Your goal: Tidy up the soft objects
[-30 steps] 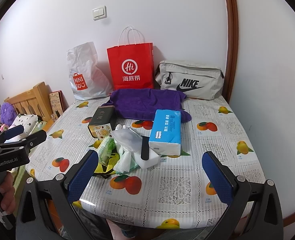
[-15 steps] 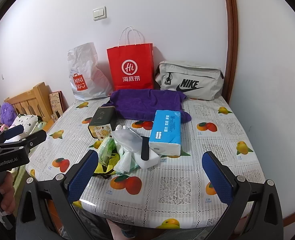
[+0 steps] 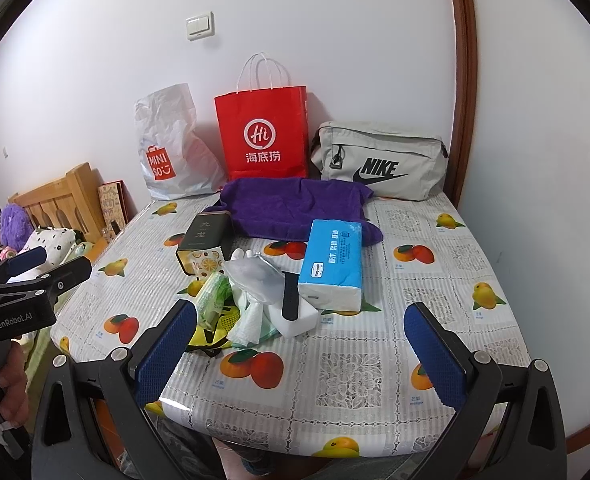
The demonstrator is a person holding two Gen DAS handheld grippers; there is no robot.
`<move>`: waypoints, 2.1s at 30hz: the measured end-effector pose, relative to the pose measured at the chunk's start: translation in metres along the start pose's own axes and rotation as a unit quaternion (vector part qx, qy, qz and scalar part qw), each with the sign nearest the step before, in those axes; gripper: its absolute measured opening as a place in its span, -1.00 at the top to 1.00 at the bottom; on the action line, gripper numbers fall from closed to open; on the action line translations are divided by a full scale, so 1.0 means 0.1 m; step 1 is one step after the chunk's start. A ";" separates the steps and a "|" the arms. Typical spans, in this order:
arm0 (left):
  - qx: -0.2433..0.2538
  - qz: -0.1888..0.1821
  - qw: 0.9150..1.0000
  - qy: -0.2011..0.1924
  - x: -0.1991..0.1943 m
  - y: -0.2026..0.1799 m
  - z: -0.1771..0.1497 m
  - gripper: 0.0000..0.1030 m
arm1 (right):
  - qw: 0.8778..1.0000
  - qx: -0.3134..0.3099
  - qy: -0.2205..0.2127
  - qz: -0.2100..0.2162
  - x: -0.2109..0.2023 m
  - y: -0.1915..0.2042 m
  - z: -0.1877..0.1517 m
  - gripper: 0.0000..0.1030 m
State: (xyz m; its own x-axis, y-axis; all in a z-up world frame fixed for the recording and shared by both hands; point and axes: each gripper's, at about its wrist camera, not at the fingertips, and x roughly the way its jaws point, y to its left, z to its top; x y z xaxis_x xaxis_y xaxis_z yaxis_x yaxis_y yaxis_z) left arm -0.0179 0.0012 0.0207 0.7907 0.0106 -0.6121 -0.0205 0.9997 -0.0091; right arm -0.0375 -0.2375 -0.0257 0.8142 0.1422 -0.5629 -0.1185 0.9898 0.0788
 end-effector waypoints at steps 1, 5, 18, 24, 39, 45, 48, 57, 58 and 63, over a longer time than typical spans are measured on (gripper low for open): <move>0.000 0.000 1.000 0.000 0.00 -0.01 -0.01 -0.99 | 1.000 0.000 0.000 0.000 0.00 0.00 0.00 -0.99; 0.001 0.001 1.000 0.000 -0.01 -0.01 0.01 -0.99 | 1.000 0.000 0.000 0.000 0.00 0.00 0.00 -0.99; 0.001 0.001 1.000 0.001 0.00 0.00 0.00 -0.99 | 1.000 -0.003 0.002 -0.003 0.01 0.01 -0.01 -0.99; 0.000 0.002 1.000 0.000 0.00 -0.01 -0.02 -0.99 | 1.000 -0.005 0.002 -0.006 0.01 0.03 -0.01 -0.99; 0.001 -0.009 0.999 0.047 0.51 0.10 -0.12 -0.99 | 1.000 -0.003 0.025 -0.009 0.29 0.00 -0.06 -0.99; 0.028 -0.026 0.996 0.076 0.89 -0.07 -0.28 -0.94 | 0.999 0.000 0.039 -0.011 0.52 -0.03 -0.12 -0.99; 0.039 -0.033 0.995 0.086 1.04 -0.14 -0.35 -0.93 | 0.999 -0.006 0.045 -0.016 0.62 -0.04 -0.17 -0.99; 0.068 -0.078 0.990 0.097 1.46 -0.38 -0.42 -0.60 | 0.996 0.023 0.084 0.009 0.98 -0.16 -0.31 -0.99; 0.073 -0.078 0.989 0.097 1.50 -0.40 -0.43 -0.57 | 0.996 0.021 0.086 0.010 1.00 -0.16 -0.32 -0.99; 0.093 -0.078 0.987 0.104 1.73 -0.53 -0.43 -0.52 | 0.995 0.010 0.100 0.007 1.14 -0.15 -0.37 -0.99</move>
State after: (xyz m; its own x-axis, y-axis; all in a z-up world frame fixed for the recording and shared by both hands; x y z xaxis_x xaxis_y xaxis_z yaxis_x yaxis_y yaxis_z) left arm 0.0936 -0.0507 -0.1186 0.6322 -0.1297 -0.7639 0.2198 0.9754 0.0164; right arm 0.0362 -0.2361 -0.1218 0.6830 0.1539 -0.7140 -0.1149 0.9880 0.1030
